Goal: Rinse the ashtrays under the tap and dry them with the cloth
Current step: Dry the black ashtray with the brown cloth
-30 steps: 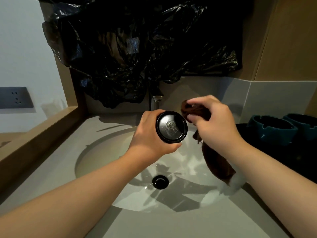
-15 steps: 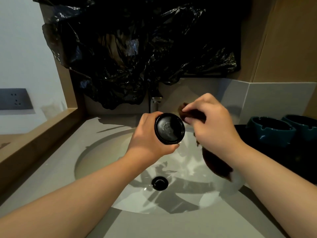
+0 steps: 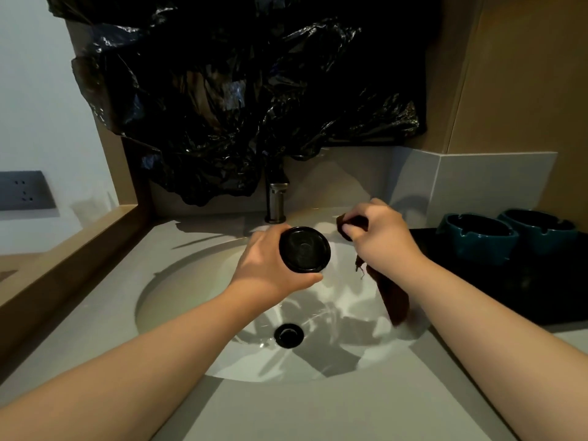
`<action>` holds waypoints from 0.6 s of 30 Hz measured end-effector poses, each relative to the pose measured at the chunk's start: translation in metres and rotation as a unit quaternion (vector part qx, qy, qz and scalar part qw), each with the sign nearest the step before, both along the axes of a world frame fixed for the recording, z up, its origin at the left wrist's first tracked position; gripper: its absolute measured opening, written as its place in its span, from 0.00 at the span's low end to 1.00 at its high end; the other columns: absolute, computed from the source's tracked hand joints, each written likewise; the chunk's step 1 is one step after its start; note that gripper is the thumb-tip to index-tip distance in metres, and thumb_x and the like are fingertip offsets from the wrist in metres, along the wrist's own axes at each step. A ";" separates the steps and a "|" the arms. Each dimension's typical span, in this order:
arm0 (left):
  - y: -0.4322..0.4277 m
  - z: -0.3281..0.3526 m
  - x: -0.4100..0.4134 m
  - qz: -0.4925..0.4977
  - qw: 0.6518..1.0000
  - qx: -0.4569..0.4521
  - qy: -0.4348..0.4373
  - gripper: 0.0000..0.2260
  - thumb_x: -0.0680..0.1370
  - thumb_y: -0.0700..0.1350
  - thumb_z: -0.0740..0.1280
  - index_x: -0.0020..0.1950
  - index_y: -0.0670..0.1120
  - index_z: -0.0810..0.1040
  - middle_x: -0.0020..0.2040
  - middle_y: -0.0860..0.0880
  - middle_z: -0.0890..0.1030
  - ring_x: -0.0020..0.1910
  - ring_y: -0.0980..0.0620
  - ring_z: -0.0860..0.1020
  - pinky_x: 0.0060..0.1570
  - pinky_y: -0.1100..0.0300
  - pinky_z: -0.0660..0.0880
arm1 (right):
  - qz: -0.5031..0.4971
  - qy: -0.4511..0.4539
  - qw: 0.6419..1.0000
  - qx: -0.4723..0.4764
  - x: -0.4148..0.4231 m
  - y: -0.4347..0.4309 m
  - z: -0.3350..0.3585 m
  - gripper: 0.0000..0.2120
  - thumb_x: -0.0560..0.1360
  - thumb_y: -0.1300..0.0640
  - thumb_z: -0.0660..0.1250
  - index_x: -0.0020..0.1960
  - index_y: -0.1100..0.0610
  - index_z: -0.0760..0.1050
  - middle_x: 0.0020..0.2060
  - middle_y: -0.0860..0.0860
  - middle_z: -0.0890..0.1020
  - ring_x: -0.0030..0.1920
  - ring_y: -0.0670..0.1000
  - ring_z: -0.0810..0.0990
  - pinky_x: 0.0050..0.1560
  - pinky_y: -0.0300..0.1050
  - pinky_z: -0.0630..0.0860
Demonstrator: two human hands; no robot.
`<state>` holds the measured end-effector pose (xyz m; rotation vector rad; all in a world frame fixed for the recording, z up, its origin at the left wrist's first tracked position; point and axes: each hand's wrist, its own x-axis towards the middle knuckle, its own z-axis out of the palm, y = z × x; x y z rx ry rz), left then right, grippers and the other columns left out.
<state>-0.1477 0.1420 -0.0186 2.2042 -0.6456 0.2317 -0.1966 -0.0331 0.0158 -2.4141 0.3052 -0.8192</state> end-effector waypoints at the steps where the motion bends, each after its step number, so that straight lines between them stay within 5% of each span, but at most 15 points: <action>1: 0.000 0.000 0.001 0.003 1.000 -0.009 0.011 0.31 0.62 0.56 0.79 0.60 0.58 0.68 0.51 0.59 0.69 0.52 0.57 0.69 0.51 0.63 0.66 | 0.029 -0.020 0.999 0.011 -0.003 0.006 0.002 0.06 0.76 0.58 0.66 0.51 0.57 0.79 0.48 0.50 0.73 0.48 0.54 0.76 0.52 0.48 0.75; 5: 0.000 0.002 0.004 0.016 0.995 -0.076 0.057 0.29 0.64 0.54 0.78 0.61 0.54 0.71 0.49 0.59 0.75 0.53 0.55 0.74 0.49 0.62 0.70 | 0.115 -0.029 0.993 0.000 -0.007 0.020 0.000 0.04 0.74 0.60 0.68 0.47 0.53 0.79 0.45 0.48 0.74 0.47 0.48 0.75 0.49 0.38 0.71; 8: -0.001 0.004 0.004 0.032 0.994 -0.090 0.060 0.34 0.64 0.54 0.78 0.66 0.51 0.69 0.55 0.55 0.76 0.57 0.53 0.74 0.52 0.61 0.70 | 0.038 0.053 0.998 -0.024 0.000 0.008 -0.006 0.07 0.76 0.58 0.66 0.53 0.56 0.78 0.51 0.51 0.75 0.52 0.53 0.75 0.54 0.44 0.72; 10: -0.001 0.004 0.004 0.026 0.996 -0.073 0.045 0.35 0.64 0.54 0.78 0.67 0.51 0.69 0.58 0.54 0.75 0.56 0.54 0.73 0.52 0.62 0.69 | -0.019 0.083 0.996 -0.019 0.000 0.001 -0.006 0.10 0.77 0.57 0.65 0.58 0.56 0.76 0.53 0.51 0.73 0.54 0.55 0.74 0.55 0.46 0.72; 14: -0.003 0.002 0.002 0.026 0.999 -0.014 0.029 0.39 0.64 0.57 0.78 0.71 0.54 0.64 0.65 0.50 0.72 0.61 0.51 0.72 0.57 0.57 0.71 | 0.025 0.029 0.999 0.036 -0.010 0.004 0.006 0.16 0.79 0.57 0.62 0.66 0.55 0.70 0.60 0.53 0.72 0.60 0.55 0.73 0.62 0.47 0.71; 18: -0.006 0.002 -0.003 0.018 0.998 0.001 0.064 0.38 0.68 0.58 0.75 0.74 0.54 0.62 0.68 0.49 0.72 0.65 0.48 0.72 0.58 0.54 0.72 | 0.028 0.039 0.998 0.029 -0.022 0.007 0.029 0.13 0.80 0.55 0.60 0.63 0.56 0.74 0.55 0.53 0.72 0.56 0.55 0.75 0.56 0.45 0.71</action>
